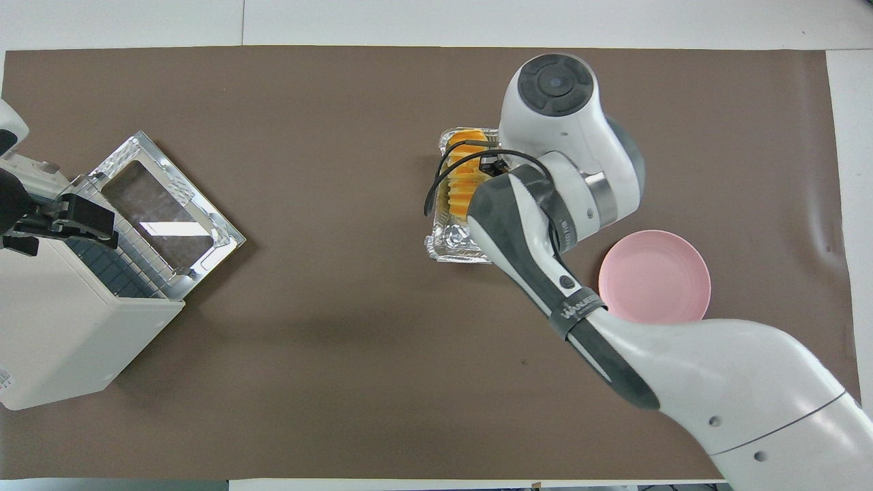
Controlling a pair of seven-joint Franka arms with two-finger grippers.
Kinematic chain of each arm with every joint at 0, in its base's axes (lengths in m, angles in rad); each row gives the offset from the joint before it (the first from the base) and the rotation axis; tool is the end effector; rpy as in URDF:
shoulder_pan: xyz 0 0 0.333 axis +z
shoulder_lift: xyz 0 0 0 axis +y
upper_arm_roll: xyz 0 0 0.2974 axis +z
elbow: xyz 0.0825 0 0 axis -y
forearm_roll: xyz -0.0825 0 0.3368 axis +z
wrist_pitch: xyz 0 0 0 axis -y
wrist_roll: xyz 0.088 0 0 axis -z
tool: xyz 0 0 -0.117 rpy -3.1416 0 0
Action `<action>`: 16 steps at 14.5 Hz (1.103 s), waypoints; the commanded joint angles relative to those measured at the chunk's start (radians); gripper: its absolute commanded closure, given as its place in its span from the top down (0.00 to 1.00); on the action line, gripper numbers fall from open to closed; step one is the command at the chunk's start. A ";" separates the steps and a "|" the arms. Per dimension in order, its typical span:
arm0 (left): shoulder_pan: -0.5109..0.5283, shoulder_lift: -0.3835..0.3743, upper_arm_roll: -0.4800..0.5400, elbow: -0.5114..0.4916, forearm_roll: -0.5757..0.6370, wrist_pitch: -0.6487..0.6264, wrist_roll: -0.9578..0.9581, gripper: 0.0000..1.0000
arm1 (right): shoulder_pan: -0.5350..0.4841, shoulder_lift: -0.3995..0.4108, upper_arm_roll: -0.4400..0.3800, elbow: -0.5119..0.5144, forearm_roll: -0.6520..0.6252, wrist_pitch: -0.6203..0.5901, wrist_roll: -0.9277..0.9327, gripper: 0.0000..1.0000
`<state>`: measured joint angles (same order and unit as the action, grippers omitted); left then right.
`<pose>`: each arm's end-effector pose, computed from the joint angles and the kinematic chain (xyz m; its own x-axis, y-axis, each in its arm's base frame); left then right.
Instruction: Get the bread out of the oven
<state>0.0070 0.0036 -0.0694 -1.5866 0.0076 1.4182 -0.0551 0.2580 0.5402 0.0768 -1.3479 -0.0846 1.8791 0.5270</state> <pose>0.4877 -0.0294 0.5757 0.9853 -0.0053 -0.1705 -0.0083 -0.9998 -0.0168 0.6254 0.1995 0.4019 0.9843 -0.1758 0.0139 -0.1762 -0.9836 0.0393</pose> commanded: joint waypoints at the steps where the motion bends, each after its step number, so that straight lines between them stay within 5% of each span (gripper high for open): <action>1: 0.018 -0.025 -0.006 -0.023 -0.012 -0.002 0.023 1.00 | -0.110 0.076 0.015 0.105 0.023 -0.014 -0.209 0.00; 6: 0.004 -0.030 -0.007 -0.027 -0.009 0.002 0.018 1.00 | -0.235 0.151 0.011 0.107 0.023 0.123 -0.454 0.00; 10: 0.004 -0.033 -0.007 -0.026 -0.009 0.004 0.018 1.00 | -0.290 0.260 0.011 0.219 0.023 0.126 -0.539 0.00; 15: 0.013 -0.033 -0.007 -0.024 -0.011 0.004 0.018 1.00 | -0.286 0.267 0.008 0.220 0.011 0.126 -0.542 0.00; 16: 0.014 -0.033 -0.007 -0.024 -0.009 0.004 0.018 1.00 | -0.284 0.256 0.008 0.219 0.011 0.129 -0.544 0.41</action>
<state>0.0112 -0.0014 -0.0764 -1.5867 0.0076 1.4176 -0.0432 -0.0252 0.7950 0.0784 -1.1563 -0.0791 2.0156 0.0065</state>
